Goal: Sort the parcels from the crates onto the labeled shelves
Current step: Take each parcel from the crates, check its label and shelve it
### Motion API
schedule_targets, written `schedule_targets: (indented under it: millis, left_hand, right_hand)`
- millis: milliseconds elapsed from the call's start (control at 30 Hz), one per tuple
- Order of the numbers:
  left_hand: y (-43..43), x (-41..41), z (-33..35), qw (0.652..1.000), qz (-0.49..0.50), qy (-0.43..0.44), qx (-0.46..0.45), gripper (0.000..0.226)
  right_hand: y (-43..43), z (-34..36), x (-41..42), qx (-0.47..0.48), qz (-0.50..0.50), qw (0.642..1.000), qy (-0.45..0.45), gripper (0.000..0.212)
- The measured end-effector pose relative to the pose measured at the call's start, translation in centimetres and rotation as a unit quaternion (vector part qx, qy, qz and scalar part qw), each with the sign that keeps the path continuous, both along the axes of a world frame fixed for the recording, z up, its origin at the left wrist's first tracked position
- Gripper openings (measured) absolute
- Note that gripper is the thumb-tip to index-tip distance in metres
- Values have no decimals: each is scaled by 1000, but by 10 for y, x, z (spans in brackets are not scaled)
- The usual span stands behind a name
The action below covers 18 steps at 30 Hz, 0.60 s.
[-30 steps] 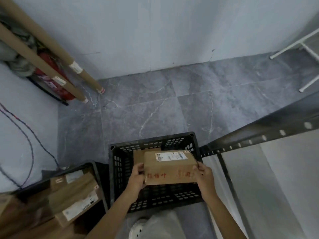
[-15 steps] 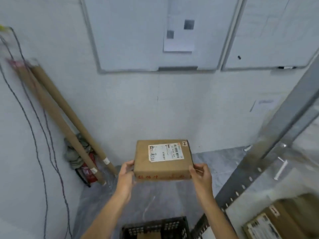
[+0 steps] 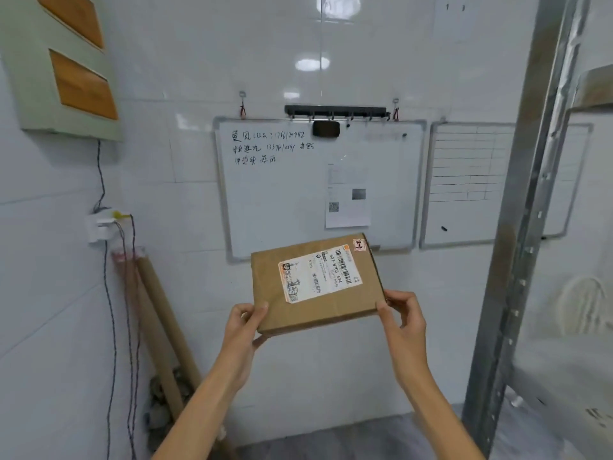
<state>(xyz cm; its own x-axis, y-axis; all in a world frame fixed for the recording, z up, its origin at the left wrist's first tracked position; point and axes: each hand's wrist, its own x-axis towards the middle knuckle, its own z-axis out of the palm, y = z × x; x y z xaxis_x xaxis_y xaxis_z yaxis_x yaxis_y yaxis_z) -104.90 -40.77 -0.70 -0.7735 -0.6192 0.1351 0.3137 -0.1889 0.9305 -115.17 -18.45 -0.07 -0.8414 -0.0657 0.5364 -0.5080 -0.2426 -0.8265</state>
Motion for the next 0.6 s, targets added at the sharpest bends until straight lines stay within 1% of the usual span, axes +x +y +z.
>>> schedule_targets:
  millis: [67,167,233,300,333,367,433,467,500,533,600]
  left_hand:
    - [-2,7,5,1000,-14,3,-13,24]
    - [-4,18,7,998,-60,12,-26,26]
    - [-4,24,4,995,-89,27,-26,32]
    - [-2,27,0,994,-99,46,-12,35]
    - [0,27,-2,994,-98,53,1,34]
    - [3,27,-4,994,-96,59,17,31]
    - [10,26,-8,993,-95,63,45,29]
    - [14,26,-11,992,-97,64,54,29]
    - [19,26,-13,991,-102,65,59,31]
    - [24,26,-15,990,-107,66,59,35]
    - [35,26,-18,989,-117,68,55,45]
  right_hand:
    - [1,9,6,-4,2,1000,15,17]
    - [4,17,12,-14,-1,999,30,18]
    - [5,20,16,-15,-8,999,35,20]
    - [5,19,21,-18,-17,1000,13,23]
    - [4,18,23,-23,-11,1000,-16,30]
    - [2,16,26,-28,9,998,-55,43]
    - [0,13,33,-35,82,986,-138,72]
    - [-2,11,37,-33,125,977,-169,81]
    - [-5,7,41,-29,167,967,-189,87]
    - [-8,3,45,-29,201,959,-197,88]
    - [-15,-4,52,-49,233,952,-191,80]
